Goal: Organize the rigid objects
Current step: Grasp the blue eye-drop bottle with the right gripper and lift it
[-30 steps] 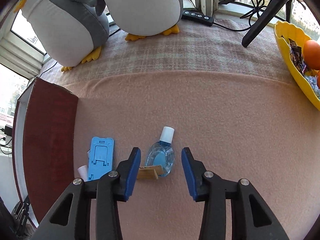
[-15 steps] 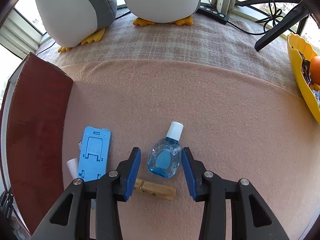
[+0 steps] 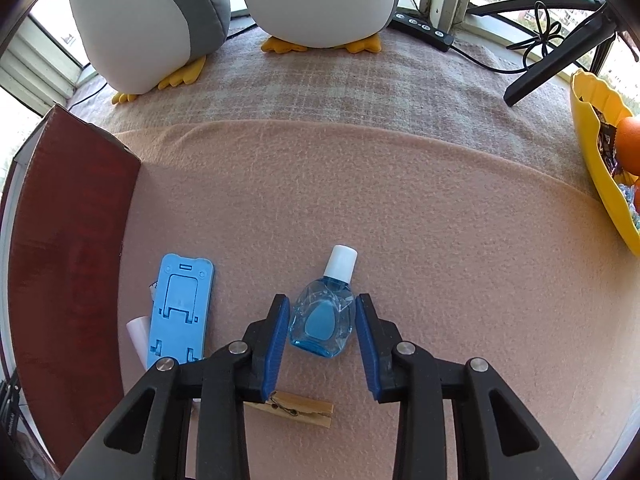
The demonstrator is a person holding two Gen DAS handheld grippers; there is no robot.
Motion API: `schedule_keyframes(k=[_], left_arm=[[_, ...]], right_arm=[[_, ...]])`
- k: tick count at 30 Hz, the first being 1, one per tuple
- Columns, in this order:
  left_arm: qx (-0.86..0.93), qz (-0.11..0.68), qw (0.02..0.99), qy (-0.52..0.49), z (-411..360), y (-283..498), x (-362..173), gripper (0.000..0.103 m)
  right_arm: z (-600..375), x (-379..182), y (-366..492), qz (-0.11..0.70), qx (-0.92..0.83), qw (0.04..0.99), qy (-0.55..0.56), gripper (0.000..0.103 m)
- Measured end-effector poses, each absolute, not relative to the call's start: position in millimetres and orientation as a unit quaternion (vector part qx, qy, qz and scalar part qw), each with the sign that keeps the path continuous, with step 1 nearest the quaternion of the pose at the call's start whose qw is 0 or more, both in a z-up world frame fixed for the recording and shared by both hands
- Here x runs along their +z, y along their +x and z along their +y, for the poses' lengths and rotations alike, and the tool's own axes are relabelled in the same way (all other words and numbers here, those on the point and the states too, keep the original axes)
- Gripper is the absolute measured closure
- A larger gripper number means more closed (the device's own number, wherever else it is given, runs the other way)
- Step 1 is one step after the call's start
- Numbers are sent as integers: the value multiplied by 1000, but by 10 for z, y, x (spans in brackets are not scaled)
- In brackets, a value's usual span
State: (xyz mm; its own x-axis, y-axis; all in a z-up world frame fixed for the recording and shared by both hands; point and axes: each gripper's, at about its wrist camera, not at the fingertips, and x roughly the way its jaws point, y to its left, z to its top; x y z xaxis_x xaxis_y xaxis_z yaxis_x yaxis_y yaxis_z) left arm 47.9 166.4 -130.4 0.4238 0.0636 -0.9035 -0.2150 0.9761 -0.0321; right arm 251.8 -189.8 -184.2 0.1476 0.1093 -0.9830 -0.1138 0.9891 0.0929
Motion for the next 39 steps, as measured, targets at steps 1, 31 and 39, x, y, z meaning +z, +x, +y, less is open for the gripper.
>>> schedule_keyframes(k=[1, 31, 39], left_arm=[[83, 530, 841, -71, 1667, 481, -1303, 98], [82, 525, 844, -73, 1656, 495, -1296, 98], [80, 522, 846, -77, 1679, 492, -1308, 98]], right_arm=[[-1900, -1842, 2520, 648, 73, 758, -1, 73], [-1117, -530, 1689, 509, 206, 835, -44, 73], [-581, -285, 1401, 480, 266, 833, -69, 73]])
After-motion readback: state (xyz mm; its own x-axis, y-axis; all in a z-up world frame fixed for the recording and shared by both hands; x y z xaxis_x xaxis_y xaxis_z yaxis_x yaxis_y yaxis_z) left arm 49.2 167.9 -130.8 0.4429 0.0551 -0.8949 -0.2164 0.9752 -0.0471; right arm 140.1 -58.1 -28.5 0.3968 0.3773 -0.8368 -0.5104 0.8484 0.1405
